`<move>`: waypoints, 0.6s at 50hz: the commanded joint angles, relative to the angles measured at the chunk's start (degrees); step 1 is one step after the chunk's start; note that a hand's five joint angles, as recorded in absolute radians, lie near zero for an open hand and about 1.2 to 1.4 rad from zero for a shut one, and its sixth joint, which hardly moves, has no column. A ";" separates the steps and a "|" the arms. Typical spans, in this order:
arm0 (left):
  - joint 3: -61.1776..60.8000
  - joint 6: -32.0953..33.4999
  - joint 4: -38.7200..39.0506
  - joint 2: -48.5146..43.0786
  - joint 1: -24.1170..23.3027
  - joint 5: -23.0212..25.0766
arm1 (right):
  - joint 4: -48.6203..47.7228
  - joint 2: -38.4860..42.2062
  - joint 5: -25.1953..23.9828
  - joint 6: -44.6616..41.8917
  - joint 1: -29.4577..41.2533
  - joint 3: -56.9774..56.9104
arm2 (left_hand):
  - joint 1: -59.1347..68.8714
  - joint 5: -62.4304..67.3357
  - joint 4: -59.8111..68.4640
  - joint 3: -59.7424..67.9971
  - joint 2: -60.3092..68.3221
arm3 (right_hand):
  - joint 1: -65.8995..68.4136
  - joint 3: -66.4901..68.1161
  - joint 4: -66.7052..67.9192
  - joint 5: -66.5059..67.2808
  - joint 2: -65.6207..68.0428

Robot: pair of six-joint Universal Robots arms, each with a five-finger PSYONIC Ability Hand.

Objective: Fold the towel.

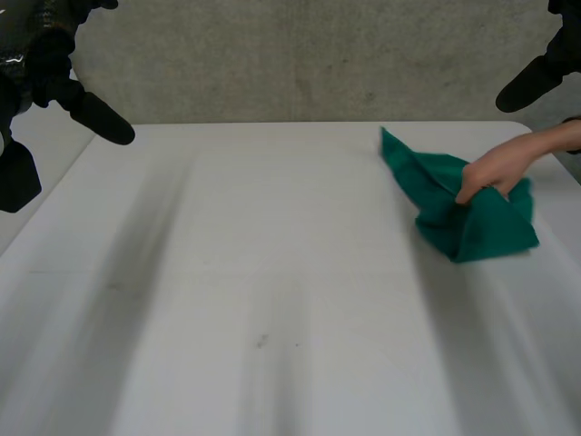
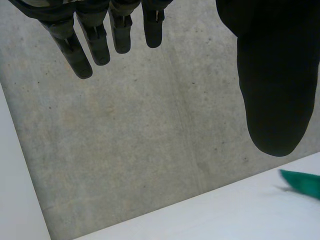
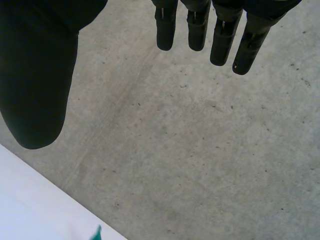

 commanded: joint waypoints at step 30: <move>-2.34 0.26 0.99 -0.13 -2.11 0.32 | 1.41 0.22 -5.09 -0.18 0.44 -0.21 | -0.81 -2.63 -1.67 -2.22 -1.60 | -1.76 -2.21 -3.31 -3.04 -2.93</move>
